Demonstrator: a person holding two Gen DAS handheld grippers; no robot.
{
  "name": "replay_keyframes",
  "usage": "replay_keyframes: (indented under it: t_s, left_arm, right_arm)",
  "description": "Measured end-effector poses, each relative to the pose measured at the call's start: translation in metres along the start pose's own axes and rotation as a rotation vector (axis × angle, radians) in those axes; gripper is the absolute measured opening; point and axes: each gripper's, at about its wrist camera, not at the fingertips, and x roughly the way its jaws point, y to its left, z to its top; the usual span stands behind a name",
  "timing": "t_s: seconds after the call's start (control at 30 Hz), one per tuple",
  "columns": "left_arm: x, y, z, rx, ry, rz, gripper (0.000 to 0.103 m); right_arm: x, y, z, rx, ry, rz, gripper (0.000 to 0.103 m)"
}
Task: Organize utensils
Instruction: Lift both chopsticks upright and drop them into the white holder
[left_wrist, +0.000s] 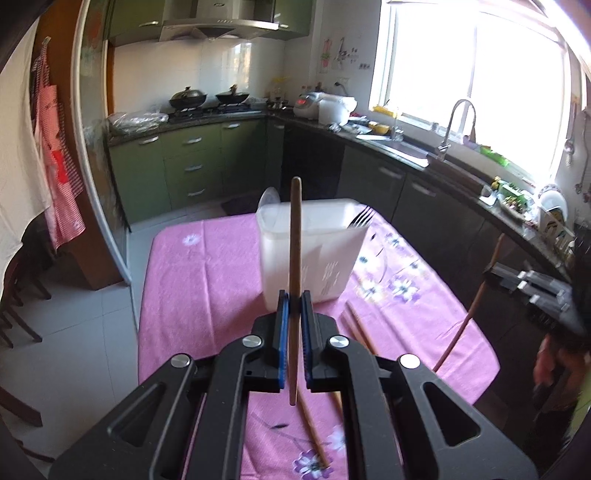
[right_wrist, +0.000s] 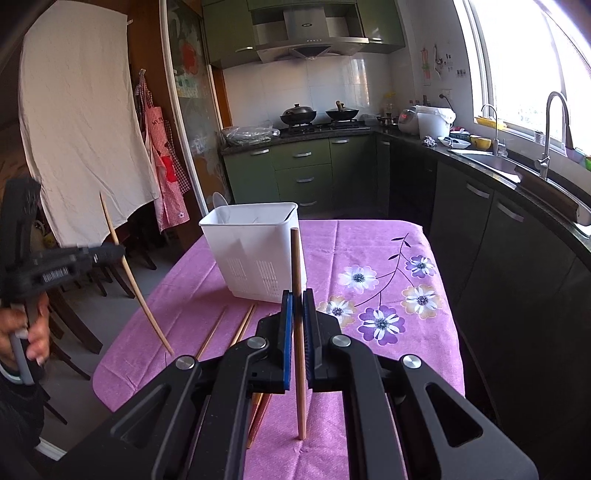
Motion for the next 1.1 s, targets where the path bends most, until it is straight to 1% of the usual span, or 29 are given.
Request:
replay_keyframes:
  t_s: [0.1,0.13,0.23,0.33,0.4,0.47,0.57,0.63,0.77,0.87,0.97,1.03,1.1]
  left_arm:
    - [-0.01,-0.008,0.03,0.018,-0.047,-0.014,0.006]
    - [-0.016,-0.012,0.046,0.026,-0.085,-0.01,0.006]
    - [-0.026,-0.018,0.079,0.03,-0.161,-0.002,0.006]
    - [-0.028,-0.023,0.108,0.029,-0.237,0.002,0.006]
    - [-0.025,-0.028,0.124,0.038,-0.294,0.034,0.006]
    - [-0.013,-0.031,0.135,0.045,-0.311,0.059,0.006]
    - [0.011,-0.032,0.141,0.046,-0.299,0.084,0.006]
    - [0.034,-0.03,0.138,0.039,-0.272,0.094,0.006]
    - [0.069,-0.025,0.129,0.036,-0.213,0.126,0.006]
    - [0.091,-0.017,0.115,0.029,-0.155,0.128,0.007]
    - [0.105,-0.012,0.104,0.026,-0.115,0.129,0.007]
    - [0.11,-0.008,0.097,0.028,-0.096,0.125,0.01]
    - [0.111,-0.008,0.092,0.028,-0.092,0.125,0.024]
  right_arm:
    - [0.0,-0.004,0.0,0.008,-0.002,0.01,0.006]
    - [-0.001,-0.005,-0.001,0.01,-0.004,0.013,0.006]
    - [-0.002,-0.008,-0.001,0.014,-0.008,0.024,0.006]
    - [-0.003,-0.01,-0.002,0.017,-0.011,0.03,0.006]
    - [-0.004,-0.011,-0.002,0.016,-0.012,0.037,0.006]
    - [-0.004,-0.011,-0.002,0.016,-0.013,0.044,0.006]
    - [-0.005,-0.012,-0.002,0.015,-0.015,0.057,0.006]
    - [-0.005,-0.012,-0.002,0.015,-0.016,0.06,0.006]
    - [-0.004,-0.014,-0.002,0.019,-0.017,0.066,0.006]
    - [-0.005,-0.015,-0.003,0.024,-0.018,0.068,0.006]
    - [-0.006,-0.014,-0.002,0.026,-0.017,0.085,0.006]
    - [-0.006,-0.013,0.0,0.022,-0.019,0.086,0.006]
    - [-0.006,-0.012,0.005,0.015,-0.023,0.088,0.006]
